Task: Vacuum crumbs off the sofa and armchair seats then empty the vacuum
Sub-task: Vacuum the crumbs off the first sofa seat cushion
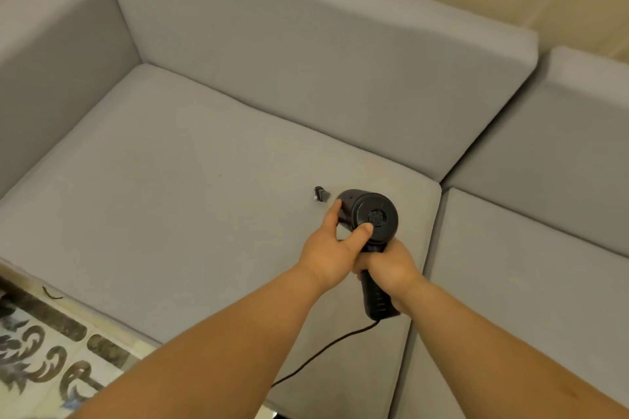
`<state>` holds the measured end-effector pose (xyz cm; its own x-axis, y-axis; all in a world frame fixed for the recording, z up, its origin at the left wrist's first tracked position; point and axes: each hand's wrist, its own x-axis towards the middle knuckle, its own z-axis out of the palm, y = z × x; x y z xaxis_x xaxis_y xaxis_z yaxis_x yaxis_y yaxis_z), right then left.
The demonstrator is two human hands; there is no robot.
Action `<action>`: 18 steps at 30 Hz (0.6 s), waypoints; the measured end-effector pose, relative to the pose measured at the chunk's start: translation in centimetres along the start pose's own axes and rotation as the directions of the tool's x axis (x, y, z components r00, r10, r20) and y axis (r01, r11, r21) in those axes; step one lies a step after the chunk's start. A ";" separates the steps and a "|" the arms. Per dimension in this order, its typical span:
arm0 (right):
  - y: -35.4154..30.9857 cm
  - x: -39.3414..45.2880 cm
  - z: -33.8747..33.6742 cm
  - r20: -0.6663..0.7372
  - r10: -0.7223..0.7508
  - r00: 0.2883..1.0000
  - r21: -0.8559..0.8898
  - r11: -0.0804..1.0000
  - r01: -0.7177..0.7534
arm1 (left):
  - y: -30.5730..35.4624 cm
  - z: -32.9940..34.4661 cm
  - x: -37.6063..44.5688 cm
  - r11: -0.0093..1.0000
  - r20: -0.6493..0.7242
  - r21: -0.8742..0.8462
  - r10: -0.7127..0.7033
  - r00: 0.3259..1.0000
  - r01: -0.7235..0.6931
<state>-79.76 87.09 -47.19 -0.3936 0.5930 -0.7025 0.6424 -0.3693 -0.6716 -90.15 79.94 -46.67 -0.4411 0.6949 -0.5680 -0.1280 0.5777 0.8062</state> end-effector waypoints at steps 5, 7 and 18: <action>-2.8 3.3 0.3 -0.014 0.005 1.000 -0.002 1.000 -0.005 | 1.2 -1.7 4.0 1.000 0.022 0.002 -0.015 1.000 0.015; -3.7 4.8 0.7 -0.014 0.013 1.000 -0.015 1.000 -0.013 | 1.3 -2.3 5.8 1.000 0.018 -0.003 -0.031 0.999 0.031; -3.8 6.0 -1.3 0.011 0.146 0.989 -0.053 0.988 -0.145 | 1.7 -0.3 6.3 0.996 0.033 -0.072 -0.045 0.998 0.047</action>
<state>-83.65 92.97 -48.55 -0.3028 0.5249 -0.7955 0.7266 -0.4130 -0.5490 -93.39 85.14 -48.85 -0.4057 0.6819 -0.6086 -0.2123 0.5773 0.7884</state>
